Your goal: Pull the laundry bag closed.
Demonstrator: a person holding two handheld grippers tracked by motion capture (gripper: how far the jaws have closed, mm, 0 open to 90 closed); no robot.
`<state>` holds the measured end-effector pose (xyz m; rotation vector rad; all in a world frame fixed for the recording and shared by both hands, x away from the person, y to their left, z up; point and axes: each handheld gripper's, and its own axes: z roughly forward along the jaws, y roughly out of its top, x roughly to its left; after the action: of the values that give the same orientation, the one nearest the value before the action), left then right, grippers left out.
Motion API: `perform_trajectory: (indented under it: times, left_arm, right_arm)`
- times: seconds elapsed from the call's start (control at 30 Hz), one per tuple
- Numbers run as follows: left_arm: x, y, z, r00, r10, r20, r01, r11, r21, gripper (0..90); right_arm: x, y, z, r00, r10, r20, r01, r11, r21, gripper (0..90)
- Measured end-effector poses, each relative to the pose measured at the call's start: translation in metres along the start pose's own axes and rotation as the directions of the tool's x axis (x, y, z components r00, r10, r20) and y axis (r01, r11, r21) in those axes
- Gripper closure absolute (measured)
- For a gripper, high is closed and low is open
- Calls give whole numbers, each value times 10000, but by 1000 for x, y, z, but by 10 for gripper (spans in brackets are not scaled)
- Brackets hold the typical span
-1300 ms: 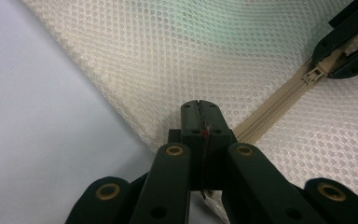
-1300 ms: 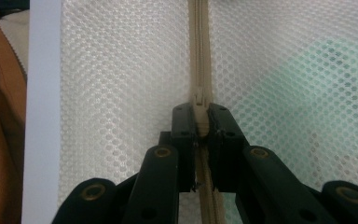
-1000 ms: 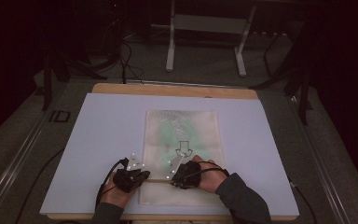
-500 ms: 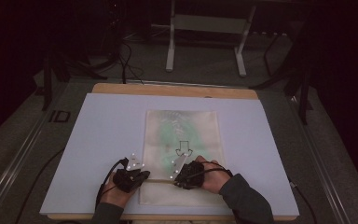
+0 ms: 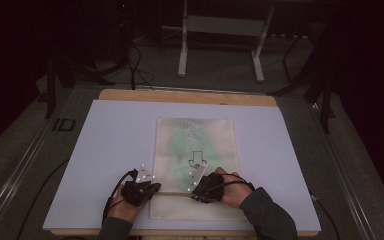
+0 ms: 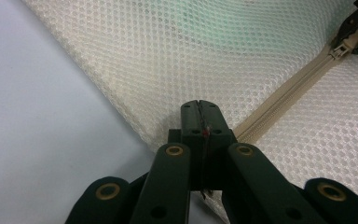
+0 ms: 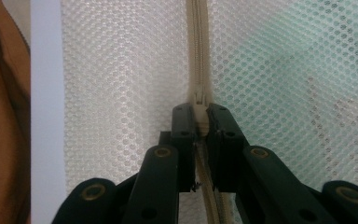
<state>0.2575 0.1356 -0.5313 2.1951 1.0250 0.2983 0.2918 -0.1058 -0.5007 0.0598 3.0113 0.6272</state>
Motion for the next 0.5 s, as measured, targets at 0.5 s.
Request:
perform_trajectory:
  times: [0.5]
  left_arm:
    - [0, 0, 0, 10000, 22, -7, -22, 10000, 18, 895]
  right_arm:
    - [0, -5, -2, 10000, 45, -16, -45, 10000, -6, 823]
